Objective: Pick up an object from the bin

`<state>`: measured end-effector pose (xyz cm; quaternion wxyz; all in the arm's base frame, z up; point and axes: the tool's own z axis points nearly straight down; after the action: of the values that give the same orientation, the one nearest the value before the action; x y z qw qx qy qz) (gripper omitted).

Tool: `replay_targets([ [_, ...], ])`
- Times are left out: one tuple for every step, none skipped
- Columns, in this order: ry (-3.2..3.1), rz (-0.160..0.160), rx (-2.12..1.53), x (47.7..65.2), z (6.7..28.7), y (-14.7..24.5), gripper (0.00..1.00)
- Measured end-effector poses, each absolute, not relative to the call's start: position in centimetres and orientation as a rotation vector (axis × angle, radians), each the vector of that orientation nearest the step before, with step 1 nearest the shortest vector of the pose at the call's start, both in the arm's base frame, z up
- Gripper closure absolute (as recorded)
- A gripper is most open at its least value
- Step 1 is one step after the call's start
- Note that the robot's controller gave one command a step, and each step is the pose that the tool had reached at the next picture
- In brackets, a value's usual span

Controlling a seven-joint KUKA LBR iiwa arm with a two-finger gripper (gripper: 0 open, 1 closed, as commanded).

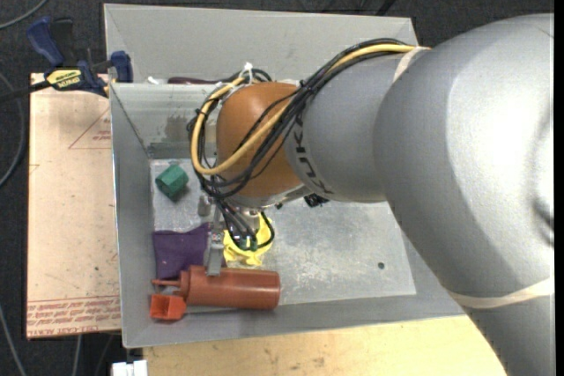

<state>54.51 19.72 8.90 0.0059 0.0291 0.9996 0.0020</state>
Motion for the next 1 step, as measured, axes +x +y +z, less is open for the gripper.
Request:
replay_targets([
  [3.121, 0.008, 0.131, 53.6, 9.97, 23.57, 0.0],
])
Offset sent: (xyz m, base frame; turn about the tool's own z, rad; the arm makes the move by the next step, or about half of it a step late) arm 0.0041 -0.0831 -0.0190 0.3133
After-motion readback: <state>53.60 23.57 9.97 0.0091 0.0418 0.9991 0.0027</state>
